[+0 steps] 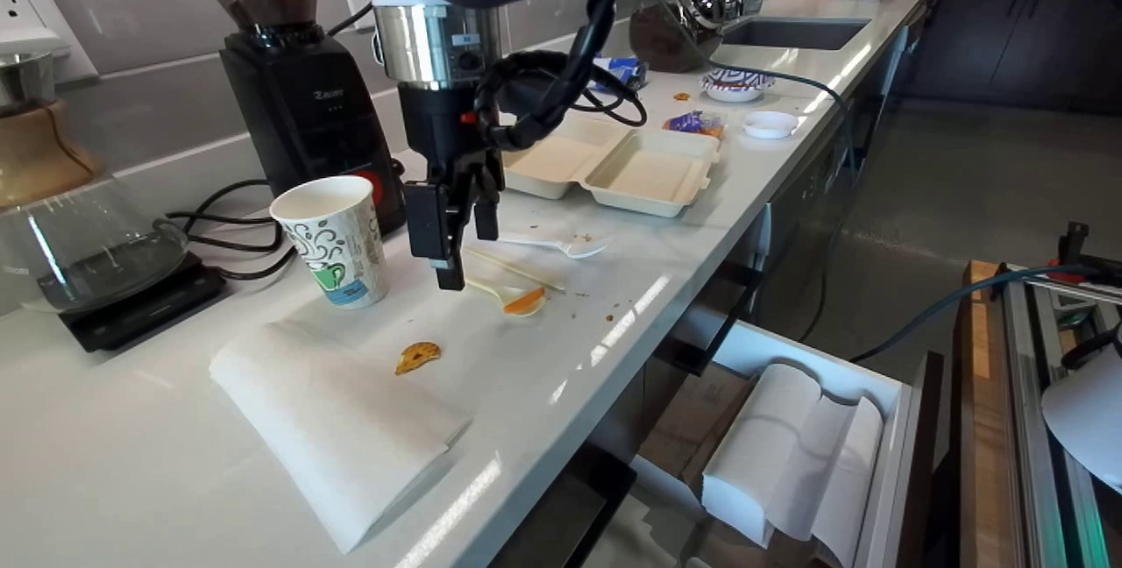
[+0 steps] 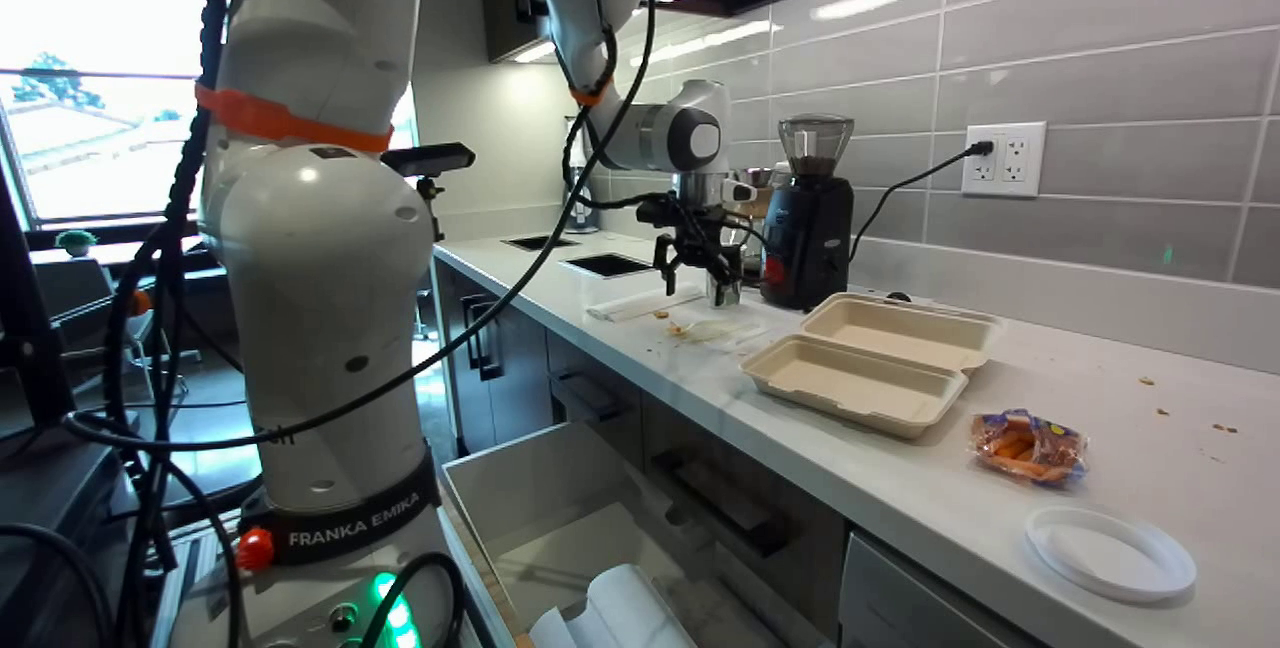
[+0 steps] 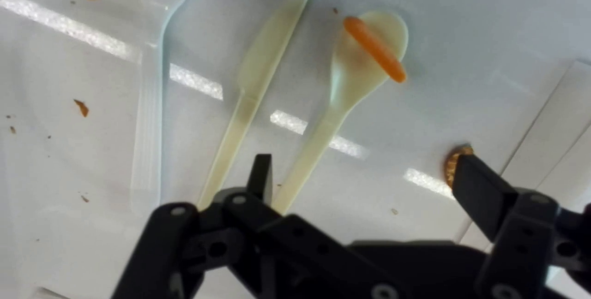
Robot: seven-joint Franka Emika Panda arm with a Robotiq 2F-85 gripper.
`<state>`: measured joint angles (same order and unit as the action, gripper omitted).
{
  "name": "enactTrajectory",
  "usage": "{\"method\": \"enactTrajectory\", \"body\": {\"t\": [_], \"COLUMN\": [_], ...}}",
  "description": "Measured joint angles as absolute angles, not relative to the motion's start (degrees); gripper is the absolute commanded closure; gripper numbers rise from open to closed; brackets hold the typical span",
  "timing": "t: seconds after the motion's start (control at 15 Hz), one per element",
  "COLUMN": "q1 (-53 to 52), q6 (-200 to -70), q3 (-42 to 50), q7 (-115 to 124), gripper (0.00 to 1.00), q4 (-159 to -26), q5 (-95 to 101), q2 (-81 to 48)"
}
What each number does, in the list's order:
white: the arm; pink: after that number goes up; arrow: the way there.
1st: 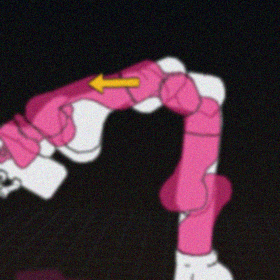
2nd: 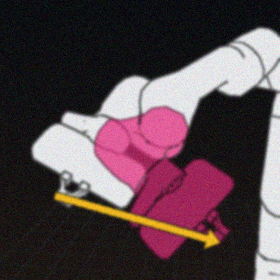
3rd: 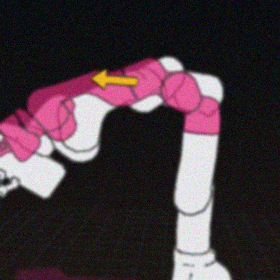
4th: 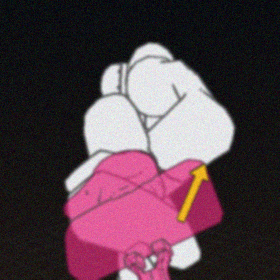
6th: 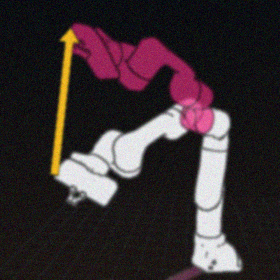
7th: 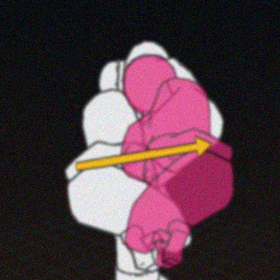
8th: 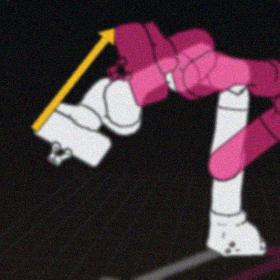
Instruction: Put the orange object on the spoon, then pour out the object from the spoon into the lunch pack
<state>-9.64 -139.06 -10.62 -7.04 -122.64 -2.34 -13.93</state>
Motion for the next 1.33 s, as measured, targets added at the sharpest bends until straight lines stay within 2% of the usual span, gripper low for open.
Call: {"method": "enactTrajectory", "body": {"t": [0.53,1.2,1.33], "q1": [-11.37,-11.44,-11.57], "q6": [-139.06,-139.38,-139.38], "q3": [-9.76,-8.91,-8.65], "q7": [4.46,6.34,6.99], "gripper": [0.00,0.00,0.05], "q4": [-121.90,-121.97,-121.99], "q5": [1.52,2.24,2.78], "q2": [-15.04,-16.28,-16.55]}}
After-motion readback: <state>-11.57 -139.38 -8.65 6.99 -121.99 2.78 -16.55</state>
